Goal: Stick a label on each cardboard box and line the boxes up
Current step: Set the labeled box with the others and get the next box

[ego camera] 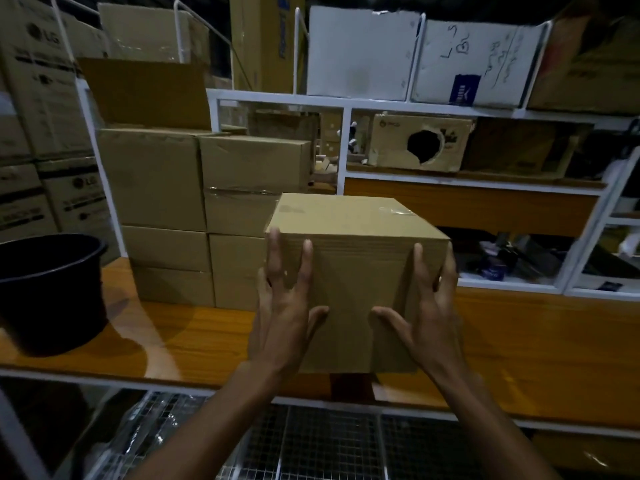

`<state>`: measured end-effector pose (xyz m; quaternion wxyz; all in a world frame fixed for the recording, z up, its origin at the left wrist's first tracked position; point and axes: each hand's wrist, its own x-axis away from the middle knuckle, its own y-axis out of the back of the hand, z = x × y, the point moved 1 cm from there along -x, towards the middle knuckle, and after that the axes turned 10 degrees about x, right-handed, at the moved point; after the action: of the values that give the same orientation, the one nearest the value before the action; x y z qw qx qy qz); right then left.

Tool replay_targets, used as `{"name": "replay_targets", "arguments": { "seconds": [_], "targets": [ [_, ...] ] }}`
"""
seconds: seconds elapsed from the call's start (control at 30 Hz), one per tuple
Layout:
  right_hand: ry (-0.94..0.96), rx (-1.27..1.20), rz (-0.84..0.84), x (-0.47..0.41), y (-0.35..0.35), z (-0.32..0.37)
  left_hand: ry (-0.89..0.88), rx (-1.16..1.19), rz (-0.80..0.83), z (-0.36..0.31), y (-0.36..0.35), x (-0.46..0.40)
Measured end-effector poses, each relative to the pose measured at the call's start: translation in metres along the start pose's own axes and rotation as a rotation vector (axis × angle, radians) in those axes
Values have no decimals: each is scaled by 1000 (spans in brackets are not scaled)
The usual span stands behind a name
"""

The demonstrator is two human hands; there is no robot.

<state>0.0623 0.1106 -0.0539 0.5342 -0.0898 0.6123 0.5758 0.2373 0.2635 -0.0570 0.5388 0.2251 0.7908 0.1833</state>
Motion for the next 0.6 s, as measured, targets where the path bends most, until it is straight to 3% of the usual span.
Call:
{"name": "replay_targets", "arguments": {
  "seconds": [0.6],
  "targets": [
    [83, 81, -76, -76, 32, -54, -142, -99, -24, -26, -32, -86]
  ]
}}
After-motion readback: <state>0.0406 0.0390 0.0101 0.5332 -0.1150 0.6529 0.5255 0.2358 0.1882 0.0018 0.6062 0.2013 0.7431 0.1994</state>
